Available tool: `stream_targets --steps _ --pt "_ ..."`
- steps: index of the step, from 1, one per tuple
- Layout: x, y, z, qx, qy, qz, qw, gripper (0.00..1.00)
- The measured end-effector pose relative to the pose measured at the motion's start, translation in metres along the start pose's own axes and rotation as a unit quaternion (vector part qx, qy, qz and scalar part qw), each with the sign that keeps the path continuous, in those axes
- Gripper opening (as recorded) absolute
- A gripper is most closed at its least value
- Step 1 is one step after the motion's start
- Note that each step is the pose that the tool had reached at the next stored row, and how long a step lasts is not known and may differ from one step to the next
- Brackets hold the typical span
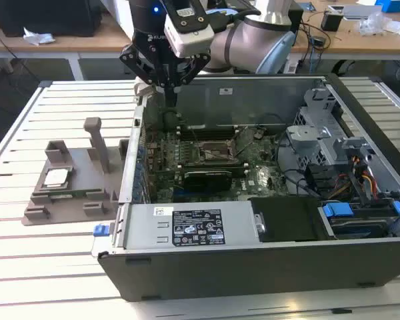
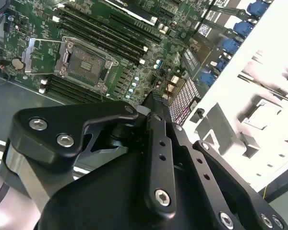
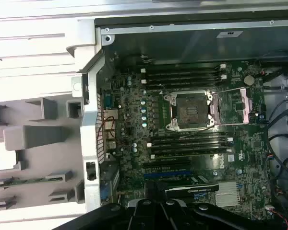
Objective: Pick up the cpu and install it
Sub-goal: 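Reach for the cpu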
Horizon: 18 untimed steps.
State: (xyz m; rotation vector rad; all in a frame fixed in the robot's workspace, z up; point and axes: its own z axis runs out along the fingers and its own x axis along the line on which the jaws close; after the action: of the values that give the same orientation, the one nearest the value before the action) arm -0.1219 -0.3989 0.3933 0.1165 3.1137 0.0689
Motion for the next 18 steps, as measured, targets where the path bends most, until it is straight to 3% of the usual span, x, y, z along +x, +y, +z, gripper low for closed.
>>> stream_targets --steps 2,3,8,18 --pt "0.0041 -0.0003 -0.0002 0.0 0.0 0.0 1.0 0.11" --pt "0.0108 -0.0008 -0.0003 0.0 0.0 0.0 1.0 0.11" --pt "0.0279 -0.0021 -0.0007 0.0 0.0 0.0 1.0 0.11" --pt "0.049 -0.0036 -0.0013 0.0 0.0 0.0 1.0 0.11"
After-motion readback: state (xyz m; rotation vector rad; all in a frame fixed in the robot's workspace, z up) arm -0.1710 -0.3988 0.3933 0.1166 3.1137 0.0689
